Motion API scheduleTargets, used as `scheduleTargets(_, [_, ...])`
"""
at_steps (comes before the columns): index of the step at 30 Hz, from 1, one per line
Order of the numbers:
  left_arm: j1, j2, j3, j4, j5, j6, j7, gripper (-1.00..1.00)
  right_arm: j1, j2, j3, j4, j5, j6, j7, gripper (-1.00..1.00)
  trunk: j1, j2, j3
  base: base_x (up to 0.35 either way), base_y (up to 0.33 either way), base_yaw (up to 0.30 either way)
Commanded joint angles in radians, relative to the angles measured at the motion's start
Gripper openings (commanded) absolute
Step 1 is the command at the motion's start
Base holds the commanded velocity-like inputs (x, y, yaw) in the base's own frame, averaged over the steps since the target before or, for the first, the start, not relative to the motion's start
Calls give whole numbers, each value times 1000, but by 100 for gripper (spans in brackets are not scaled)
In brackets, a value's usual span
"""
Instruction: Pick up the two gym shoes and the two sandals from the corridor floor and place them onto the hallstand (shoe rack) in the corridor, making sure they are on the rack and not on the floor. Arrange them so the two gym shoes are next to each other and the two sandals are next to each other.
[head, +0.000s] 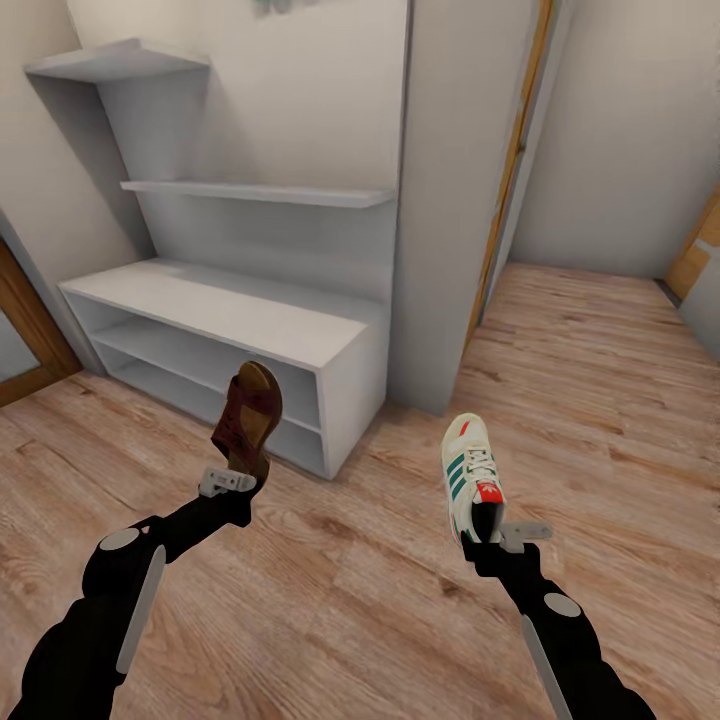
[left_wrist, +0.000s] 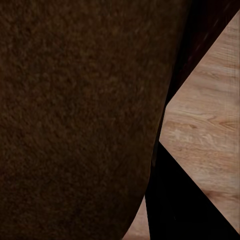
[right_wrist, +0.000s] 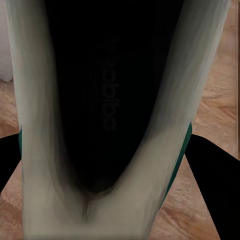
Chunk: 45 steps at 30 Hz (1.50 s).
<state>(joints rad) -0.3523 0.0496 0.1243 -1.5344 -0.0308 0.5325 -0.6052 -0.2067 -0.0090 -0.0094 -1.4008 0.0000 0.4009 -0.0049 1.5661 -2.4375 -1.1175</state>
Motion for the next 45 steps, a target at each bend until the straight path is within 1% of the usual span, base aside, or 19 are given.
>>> scheduleTargets(1, [-1, 0, 2, -1, -8, 4, -8, -100, 0, 0, 0, -1, 0, 6, -1, -100, -4, 7, 4, 0, 0, -61])
scheduleTargets(3, [-1, 0, 2, -1, -8, 4, -8, -100, 0, 0, 0, -1, 0, 6, -1, -100, -12, 21, 13, 0, 0, -61])
scheduleTargets(13, [-1, 0, 2, -1, -8, 4, -8, -100, 0, 0, 0, -1, 0, 6, -1, -100, -12, 21, 29, 0, 0, -61])
scheduleTargets(16, [-1, 0, 2, -1, -8, 4, -8, -100, 0, 0, 0, -1, 0, 6, -1, -100, 0, 0, 25, 0, 0, -60])
scheduleTargets(28, [-1, 0, 2, -1, -8, 4, -8, -100, 0, 0, 0, -1, 0, 6, -1, -100, 0, 0, 44, 0, 0, -60])
scheduleTargets(33, [-1, 0, 2, -1, -8, 4, -8, -100, 0, 0, 0, -1, 0, 5, -1, -100, 19, -35, 36, 0, 0, -60])
scheduleTargets(45, [-1, 0, 2, -1, -8, 4, -8, -100, 0, 0, 0, -1, 0, 6, -1, -100, 19, -35, 55, 0, 0, -58])
